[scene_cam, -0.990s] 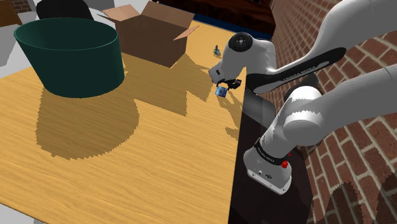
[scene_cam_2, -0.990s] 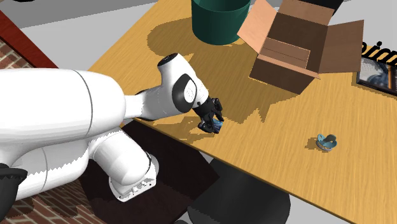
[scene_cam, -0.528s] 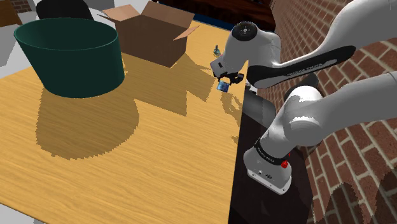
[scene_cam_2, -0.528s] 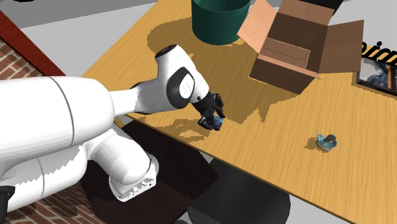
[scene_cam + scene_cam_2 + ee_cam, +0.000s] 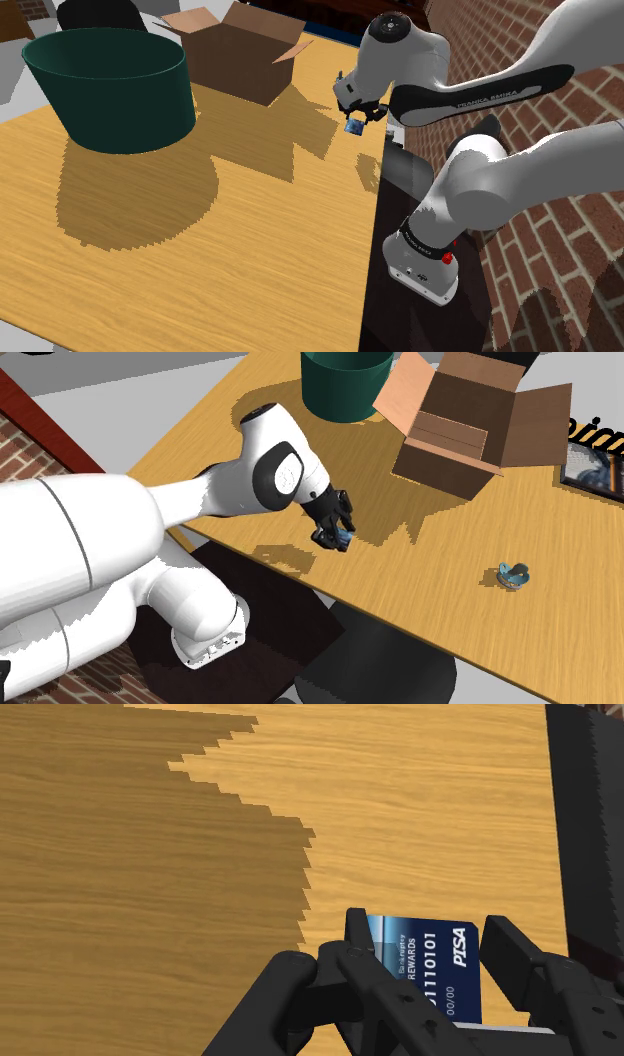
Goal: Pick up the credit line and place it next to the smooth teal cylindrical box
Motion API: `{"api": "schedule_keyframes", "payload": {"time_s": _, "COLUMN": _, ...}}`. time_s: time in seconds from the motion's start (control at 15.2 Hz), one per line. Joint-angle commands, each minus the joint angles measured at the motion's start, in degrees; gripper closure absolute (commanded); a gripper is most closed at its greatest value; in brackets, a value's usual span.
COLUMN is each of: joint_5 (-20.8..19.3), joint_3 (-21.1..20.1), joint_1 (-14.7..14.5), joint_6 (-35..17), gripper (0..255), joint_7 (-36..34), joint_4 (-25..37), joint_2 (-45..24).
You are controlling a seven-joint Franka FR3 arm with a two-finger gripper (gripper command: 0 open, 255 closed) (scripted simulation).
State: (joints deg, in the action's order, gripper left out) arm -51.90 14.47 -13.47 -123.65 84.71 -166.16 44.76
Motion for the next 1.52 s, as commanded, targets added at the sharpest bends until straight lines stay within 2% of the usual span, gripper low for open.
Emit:
{"api": "schedule_keyframes", "payload": {"time_s": 0.0, "joint_5": 1.4, "joint_3": -0.3, "joint_1": -0.3, "joint_6": 1.8, "gripper": 255, "joint_7": 1.3, "joint_4": 0.9, "joint_2": 2.4}}
{"api": "schedule_keyframes", "payload": {"time_s": 0.73, "joint_5": 7.2, "joint_3": -3.4, "joint_1": -0.5, "joint_6": 9.3, "gripper": 255, "joint_7": 7.6, "joint_4": 6.7, "joint_2": 5.9}}
{"api": "schedule_keyframes", "payload": {"time_s": 1.45, "joint_5": 11.1, "joint_3": -5.8, "joint_1": -0.6, "joint_6": 16.2, "gripper": 255, "joint_7": 12.5, "joint_4": 14.0, "joint_2": 6.8}}
